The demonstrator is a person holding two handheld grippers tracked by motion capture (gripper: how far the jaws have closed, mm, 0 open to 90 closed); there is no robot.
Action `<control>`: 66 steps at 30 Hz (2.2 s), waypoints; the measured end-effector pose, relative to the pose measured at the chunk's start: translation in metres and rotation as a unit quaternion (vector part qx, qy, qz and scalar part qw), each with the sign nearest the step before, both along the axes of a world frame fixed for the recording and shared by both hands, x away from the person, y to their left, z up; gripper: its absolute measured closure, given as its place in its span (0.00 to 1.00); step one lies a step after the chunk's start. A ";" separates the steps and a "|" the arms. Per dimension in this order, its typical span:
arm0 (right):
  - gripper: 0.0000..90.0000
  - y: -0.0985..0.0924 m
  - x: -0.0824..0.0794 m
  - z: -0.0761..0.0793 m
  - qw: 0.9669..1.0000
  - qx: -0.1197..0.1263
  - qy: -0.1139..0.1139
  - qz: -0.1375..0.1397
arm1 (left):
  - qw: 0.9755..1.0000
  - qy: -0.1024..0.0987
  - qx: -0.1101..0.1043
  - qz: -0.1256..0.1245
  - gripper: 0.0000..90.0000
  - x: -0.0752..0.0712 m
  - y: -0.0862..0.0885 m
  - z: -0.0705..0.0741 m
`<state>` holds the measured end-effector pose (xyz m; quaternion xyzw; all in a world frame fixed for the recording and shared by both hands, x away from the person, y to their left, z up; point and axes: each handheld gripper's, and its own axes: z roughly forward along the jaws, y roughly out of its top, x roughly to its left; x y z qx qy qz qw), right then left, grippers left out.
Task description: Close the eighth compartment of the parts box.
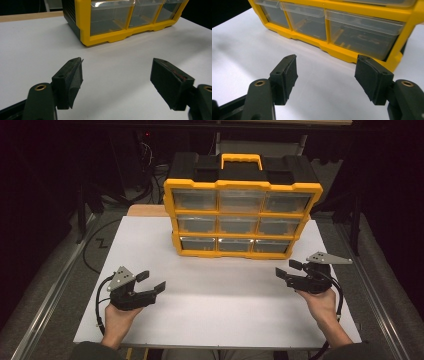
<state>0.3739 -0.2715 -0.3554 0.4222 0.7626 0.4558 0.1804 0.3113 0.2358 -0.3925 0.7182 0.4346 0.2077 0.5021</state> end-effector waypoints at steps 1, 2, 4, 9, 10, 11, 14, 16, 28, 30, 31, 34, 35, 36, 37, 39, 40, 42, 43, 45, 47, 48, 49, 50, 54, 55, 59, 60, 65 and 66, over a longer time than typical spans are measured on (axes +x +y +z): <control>0.39 -0.002 -0.001 0.000 1.000 0.001 0.001 -0.002 | 1.000 0.000 0.000 0.000 0.29 0.000 0.000 0.000; 0.39 -0.004 -0.002 0.000 1.000 0.004 0.000 -0.005 | 1.000 0.000 0.000 0.000 0.29 0.000 0.000 0.000; 0.38 -0.008 -0.003 -0.001 1.000 0.006 -0.003 -0.007 | 1.000 0.001 0.000 0.000 0.29 0.000 0.000 0.000; 0.37 -0.014 -0.007 -0.002 1.000 0.012 -0.007 -0.012 | 1.000 0.000 -0.001 0.000 0.29 0.000 0.000 0.000; 0.37 -0.015 -0.008 -0.002 1.000 0.011 -0.009 -0.015 | 1.000 0.000 -0.001 0.000 0.29 0.000 0.000 0.000; 0.37 -0.016 -0.009 -0.003 1.000 0.014 -0.009 -0.015 | 1.000 0.000 -0.001 0.000 0.29 0.000 0.000 0.000; 0.36 -0.020 -0.012 -0.003 1.000 0.017 -0.012 -0.019 | 1.000 0.000 -0.001 -0.001 0.29 0.000 0.000 0.000; 0.35 -0.023 -0.014 -0.005 0.999 0.019 -0.016 -0.022 | 1.000 0.000 -0.001 -0.001 0.29 0.000 0.000 0.000; 0.30 -0.037 -0.024 -0.011 0.998 0.031 -0.025 -0.038 | 1.000 0.000 -0.001 0.000 0.29 0.000 0.000 0.000; 0.29 -0.039 -0.026 -0.012 0.998 0.034 -0.030 -0.042 | 1.000 0.000 -0.001 0.000 0.29 0.000 0.000 0.000; 0.29 -0.040 -0.027 -0.013 0.998 0.035 -0.033 -0.043 | 1.000 0.000 -0.001 0.000 0.29 0.000 0.000 0.000; 0.28 -0.044 -0.031 -0.017 0.997 0.041 -0.040 -0.049 | 1.000 0.003 -0.004 0.001 0.29 0.000 0.001 -0.001; 0.28 -0.045 -0.033 -0.018 0.997 0.043 -0.044 -0.051 | 1.000 0.002 -0.006 0.002 0.29 0.000 0.001 -0.001; 0.27 -0.047 -0.034 -0.020 0.997 0.044 -0.048 -0.052 | 1.000 0.002 -0.006 0.003 0.29 0.000 0.002 -0.001; 0.27 -0.048 -0.036 -0.021 0.996 0.045 -0.048 -0.053 | 1.000 0.001 -0.007 0.004 0.29 -0.001 0.002 -0.001; 0.27 -0.051 -0.038 -0.025 0.996 0.048 -0.052 -0.055 | 1.000 -0.001 -0.010 0.005 0.29 -0.001 0.003 -0.001; 0.27 -0.051 -0.039 -0.026 0.996 0.050 -0.053 -0.055 | 1.000 -0.001 -0.010 0.006 0.29 -0.001 0.003 0.000; 0.26 -0.053 -0.041 -0.029 0.996 0.051 -0.055 -0.058 | 1.000 0.000 -0.009 0.005 0.29 -0.001 0.003 -0.001; 0.26 -0.053 -0.042 -0.031 0.995 0.051 -0.055 -0.058 | 1.000 0.000 -0.009 0.005 0.29 -0.001 0.003 -0.001; 0.26 -0.054 -0.044 -0.033 0.995 0.053 -0.059 -0.057 | 1.000 0.000 -0.008 0.005 0.29 -0.001 0.003 -0.001; 0.26 -0.055 -0.045 -0.036 0.995 0.056 -0.060 -0.060 | 1.000 0.000 -0.009 0.006 0.29 -0.001 0.003 -0.001; 0.25 -0.055 -0.046 -0.037 0.995 0.057 -0.063 -0.060 | 1.000 0.000 -0.008 0.007 0.29 -0.001 0.003 -0.001; 0.25 -0.056 -0.047 -0.038 0.995 0.056 -0.064 -0.060 | 1.000 0.000 -0.008 0.007 0.29 -0.001 0.003 -0.001; 0.25 -0.056 -0.047 -0.039 0.994 0.054 -0.067 -0.063 | 1.000 0.000 -0.008 0.008 0.29 -0.002 0.003 -0.001; 0.25 -0.056 -0.049 -0.043 0.994 0.053 -0.066 -0.065 | 1.000 0.001 -0.007 0.007 0.29 -0.002 0.004 -0.001; 0.25 -0.056 -0.049 -0.044 0.994 0.052 -0.065 -0.064 | 1.000 0.000 -0.006 0.007 0.29 -0.002 0.004 -0.001; 0.25 -0.056 -0.051 -0.047 0.995 0.048 -0.067 -0.064 | 1.000 0.000 -0.006 0.006 0.29 -0.002 0.004 -0.001; 0.25 -0.055 -0.051 -0.047 0.994 0.048 -0.069 -0.064 | 1.000 -0.001 -0.006 0.006 0.29 -0.002 0.004 0.000; 0.25 -0.056 -0.052 -0.051 0.994 0.046 -0.070 -0.067 | 1.000 -0.002 -0.009 0.006 0.29 -0.002 0.005 0.000; 0.25 -0.056 -0.052 -0.052 0.994 0.046 -0.068 -0.067 | 1.000 -0.002 -0.009 0.006 0.29 -0.002 0.005 0.001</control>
